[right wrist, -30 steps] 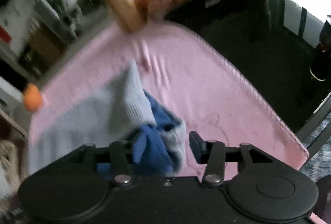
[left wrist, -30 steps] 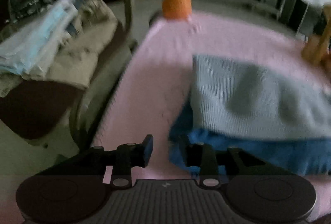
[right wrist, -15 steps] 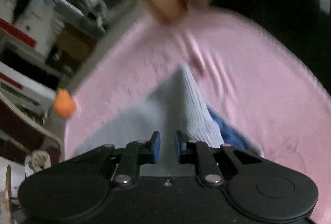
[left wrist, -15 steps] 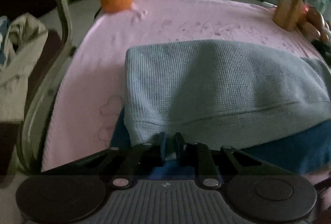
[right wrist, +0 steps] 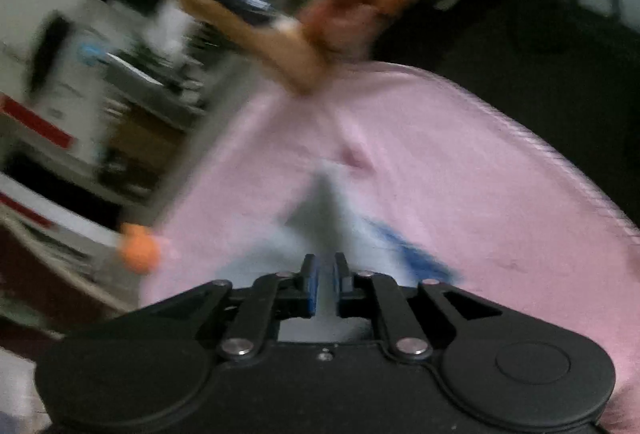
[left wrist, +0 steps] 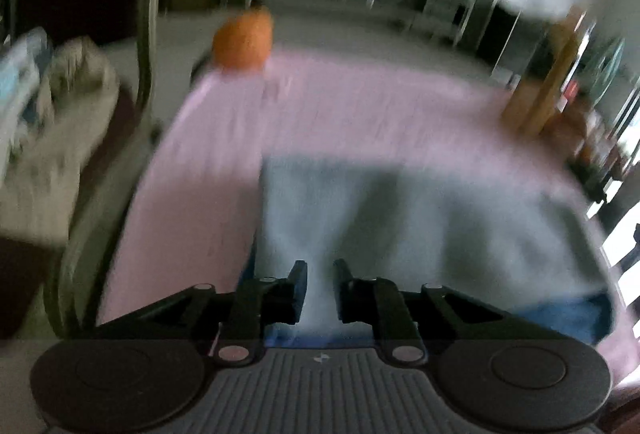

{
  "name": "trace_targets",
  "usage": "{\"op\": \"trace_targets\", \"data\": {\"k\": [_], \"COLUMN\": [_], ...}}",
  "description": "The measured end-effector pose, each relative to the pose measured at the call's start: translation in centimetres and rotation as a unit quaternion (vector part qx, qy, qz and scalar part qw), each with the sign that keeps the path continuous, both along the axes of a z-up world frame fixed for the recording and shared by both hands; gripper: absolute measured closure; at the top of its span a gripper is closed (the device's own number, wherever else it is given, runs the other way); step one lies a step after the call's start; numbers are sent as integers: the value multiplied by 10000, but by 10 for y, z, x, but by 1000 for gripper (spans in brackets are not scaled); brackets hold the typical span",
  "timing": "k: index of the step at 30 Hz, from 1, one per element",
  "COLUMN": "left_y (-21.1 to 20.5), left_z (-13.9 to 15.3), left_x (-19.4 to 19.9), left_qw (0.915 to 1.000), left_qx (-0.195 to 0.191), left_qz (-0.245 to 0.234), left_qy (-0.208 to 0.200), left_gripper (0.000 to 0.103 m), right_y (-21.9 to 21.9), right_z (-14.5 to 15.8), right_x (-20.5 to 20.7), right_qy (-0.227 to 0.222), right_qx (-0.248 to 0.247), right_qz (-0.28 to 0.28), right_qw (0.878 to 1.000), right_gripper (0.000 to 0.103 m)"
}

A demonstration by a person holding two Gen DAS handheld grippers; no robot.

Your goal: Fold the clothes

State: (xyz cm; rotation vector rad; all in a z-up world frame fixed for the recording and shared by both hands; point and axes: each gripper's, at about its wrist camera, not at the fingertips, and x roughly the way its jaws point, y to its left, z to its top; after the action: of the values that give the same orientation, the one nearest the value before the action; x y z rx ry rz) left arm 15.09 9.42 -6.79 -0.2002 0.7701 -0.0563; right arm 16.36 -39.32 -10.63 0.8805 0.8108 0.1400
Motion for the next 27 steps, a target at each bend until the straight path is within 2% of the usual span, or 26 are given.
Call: {"op": "trace_targets", "data": {"k": [3, 5, 7, 9, 10, 13, 15, 16, 18, 21, 23, 25, 27], "left_y": [-1, -3, -3, -2, -1, 1, 2, 3, 4, 5, 2, 1, -2], "left_z": [31, 36, 23, 8, 1, -21, -36, -43, -57, -78, -83, -87, -90], "left_x": [20, 40, 63, 80, 85, 99, 108, 112, 122, 136, 140, 144, 144], "left_qw": [9990, 9987, 9989, 9991, 9992, 9992, 9988, 9984, 9975, 9951, 9930, 9919, 9907], "left_qx": [-63, 74, 233, 338, 351, 389, 415, 428, 453, 591, 850, 945, 1064], "left_qz": [-65, -90, -48, -14, -11, 0, 7, 11, 18, 59, 111, 133, 109], "left_qy": [-427, -495, -405, -271, -181, 89, 268, 358, 537, 789, 813, 841, 836], "left_gripper": [83, 80, 80, 79, 80, 86, 81, 81, 82, 85, 86, 86, 86], "right_y": [18, 29, 37, 38, 37, 28, 20, 16, 11, 10, 10, 10, 10], "right_z": [31, 50, 58, 52, 42, -5, -23, -28, -38, -52, -61, -70, -75], "right_x": [21, 35, 52, 65, 73, 93, 110, 116, 127, 139, 147, 154, 158], "right_qy": [-515, -889, -1183, -1243, -1196, -450, 30, 145, 262, 473, 617, 761, 877], "right_qx": [47, -43, -216, -377, -487, -1010, -1264, -1339, -1446, -1345, -1256, -1166, -1134], "right_qz": [229, 267, 220, 121, 40, -146, -144, -125, -78, -81, -89, -97, -138], "right_qw": [9984, 9957, 9925, 9915, 9916, 9938, 9919, 9908, 9891, 9897, 9901, 9902, 9896], "right_gripper": [92, 91, 82, 79, 79, 76, 76, 66, 58, 60, 67, 87, 94]}}
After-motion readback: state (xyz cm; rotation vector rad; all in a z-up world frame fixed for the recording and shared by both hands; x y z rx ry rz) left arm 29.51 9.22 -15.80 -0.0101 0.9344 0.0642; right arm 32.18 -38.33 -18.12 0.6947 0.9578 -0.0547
